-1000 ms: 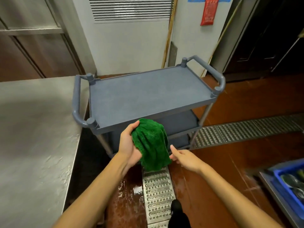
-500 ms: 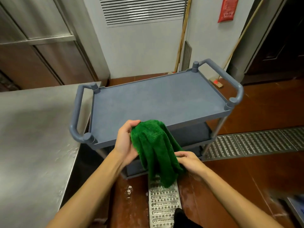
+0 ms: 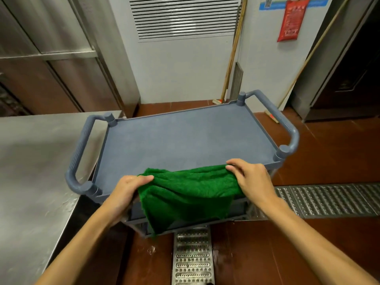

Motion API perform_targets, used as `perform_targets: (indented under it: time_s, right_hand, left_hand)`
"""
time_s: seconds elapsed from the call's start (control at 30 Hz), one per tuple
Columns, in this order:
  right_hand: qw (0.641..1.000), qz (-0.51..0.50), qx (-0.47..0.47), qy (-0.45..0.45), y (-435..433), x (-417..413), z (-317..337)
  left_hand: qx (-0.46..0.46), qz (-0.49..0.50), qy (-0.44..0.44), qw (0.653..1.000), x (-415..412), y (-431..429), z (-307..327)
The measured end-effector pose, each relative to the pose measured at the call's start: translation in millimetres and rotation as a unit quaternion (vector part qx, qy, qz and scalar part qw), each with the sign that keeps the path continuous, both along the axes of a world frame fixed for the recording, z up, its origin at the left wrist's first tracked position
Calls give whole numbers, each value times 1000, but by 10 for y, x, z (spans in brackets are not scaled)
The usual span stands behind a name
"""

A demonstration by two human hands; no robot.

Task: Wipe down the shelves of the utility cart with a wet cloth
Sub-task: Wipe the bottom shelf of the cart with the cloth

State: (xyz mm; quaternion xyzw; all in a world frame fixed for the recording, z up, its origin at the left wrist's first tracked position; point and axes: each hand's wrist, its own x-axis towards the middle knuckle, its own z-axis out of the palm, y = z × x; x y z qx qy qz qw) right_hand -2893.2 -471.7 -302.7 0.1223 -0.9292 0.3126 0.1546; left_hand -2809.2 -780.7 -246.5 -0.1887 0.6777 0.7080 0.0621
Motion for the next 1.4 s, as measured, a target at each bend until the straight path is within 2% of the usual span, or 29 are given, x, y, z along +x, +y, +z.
perform_targets:
  time_s: [0.13, 0.27, 0.43, 0.5, 0.6, 0.67, 0.77, 0.83, 0.9, 0.97, 1.03, 1.1, 1.23, 1.4]
  right_hand:
    - [998, 15, 45, 47, 43, -188, 247]
    - [998, 51, 5, 33, 60, -284, 297]
    - [997, 61, -53, 7, -37, -371, 289]
    - [993, 69, -99, -12, -109, -380, 333]
    - [984, 41, -165, -58, -243, -362, 436]
    - [979, 30, -174, -105, -323, -381, 481]
    - [979, 65, -128, -147, -349, -367, 565]
    - [969, 122, -67, -204, -316, -323, 653]
    - [948, 173, 34, -264, -285, -287, 729]
    - [927, 204, 152, -276, -274, -253, 744]
    - [906, 215, 268, -246, -272, -236, 633]
    - [900, 202, 339, -185, -264, -205, 434]
    - [928, 232, 290, -29, -163, -145, -36]
    - [927, 258, 269, 28, -153, -116, -239]
  left_hand:
    - [-14, 68, -5, 998, -85, 6, 57]
    - [-42, 149, 14, 988, -167, -27, 72]
    - [-59, 162, 12, 985, -184, -169, -9]
    - [-26, 140, 1, 990, -161, -201, -44]
    - [82, 82, -5, 993, -125, -282, -55]
    - [100, 67, -16, 993, -136, -341, -63]
    - [90, 106, -23, 990, -172, -400, -60]
    - [47, 85, -5, 995, -168, -465, -43]
    - [-12, 37, 15, 999, -131, -546, -39]
    - [-64, 8, 18, 998, -91, -603, -41]
    - [-100, 2, 11, 995, -40, -630, -72]
    - [-109, 3, -2, 994, 17, -656, -162]
    - [-110, -10, -5, 994, 111, -687, -312]
    - [-53, -31, -30, 998, 123, -748, -412]
